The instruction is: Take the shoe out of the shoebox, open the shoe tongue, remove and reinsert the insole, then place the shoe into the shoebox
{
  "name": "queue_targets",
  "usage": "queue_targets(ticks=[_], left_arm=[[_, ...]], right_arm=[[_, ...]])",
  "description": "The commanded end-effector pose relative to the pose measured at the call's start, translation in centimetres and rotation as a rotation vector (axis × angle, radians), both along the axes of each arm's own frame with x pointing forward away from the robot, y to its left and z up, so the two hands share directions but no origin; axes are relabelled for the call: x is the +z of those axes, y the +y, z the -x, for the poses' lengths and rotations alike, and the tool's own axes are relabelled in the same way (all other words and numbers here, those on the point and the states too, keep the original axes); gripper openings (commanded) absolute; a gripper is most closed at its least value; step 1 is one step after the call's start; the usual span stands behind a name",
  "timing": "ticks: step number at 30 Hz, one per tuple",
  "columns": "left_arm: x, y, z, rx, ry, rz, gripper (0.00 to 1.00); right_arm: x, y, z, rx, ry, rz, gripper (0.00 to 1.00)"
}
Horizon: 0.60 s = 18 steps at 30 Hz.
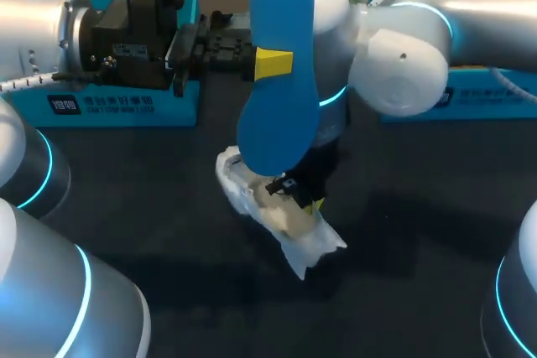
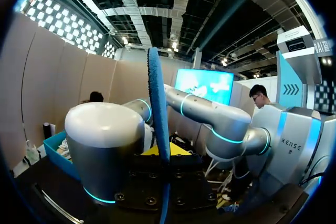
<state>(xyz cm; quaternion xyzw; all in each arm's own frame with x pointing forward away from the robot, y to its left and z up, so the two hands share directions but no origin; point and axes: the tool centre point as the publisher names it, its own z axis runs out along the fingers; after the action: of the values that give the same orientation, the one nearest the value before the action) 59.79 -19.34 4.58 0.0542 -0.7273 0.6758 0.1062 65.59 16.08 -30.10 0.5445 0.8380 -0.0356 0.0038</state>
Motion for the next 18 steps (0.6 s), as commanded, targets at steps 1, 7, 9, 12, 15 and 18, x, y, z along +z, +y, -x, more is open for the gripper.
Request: queue_targets(ticks=[1,7,9,12,15,18], left_arm=[[-0.1,-0.2,-0.1,0.0,-0.001,0.002,0.0],[-0.1,-0.2,-0.1,0.0,-0.001,0.002,0.0],[-0.1,-0.2,-0.1,0.0,-0.001,0.002,0.0],[-0.1,-0.2,-0.1,0.0,-0.001,0.002,0.0],[-0.1,-0.2,-0.1,0.0,-0.001,0.002,0.0],[-0.1,-0.2,-0.1,0.0,-0.001,0.002,0.0]], right_arm=[[0.4,0.1,0.7,-0.213,-0.008,0.024,0.0],[-1.2,0.9,0.6,-0.352,0.02,0.015,0.0],[-1.5,1.1,0.6,-0.38,0.022,-0.011,0.0],[-2.0,1.2,0.6,-0.415,0.024,-0.026,0.0],[-2.8,1.1,0.6,-0.433,0.033,-0.05,0.0],[-3.5,0.9,0.7,-0.452,0.05,-0.061,0.0]])
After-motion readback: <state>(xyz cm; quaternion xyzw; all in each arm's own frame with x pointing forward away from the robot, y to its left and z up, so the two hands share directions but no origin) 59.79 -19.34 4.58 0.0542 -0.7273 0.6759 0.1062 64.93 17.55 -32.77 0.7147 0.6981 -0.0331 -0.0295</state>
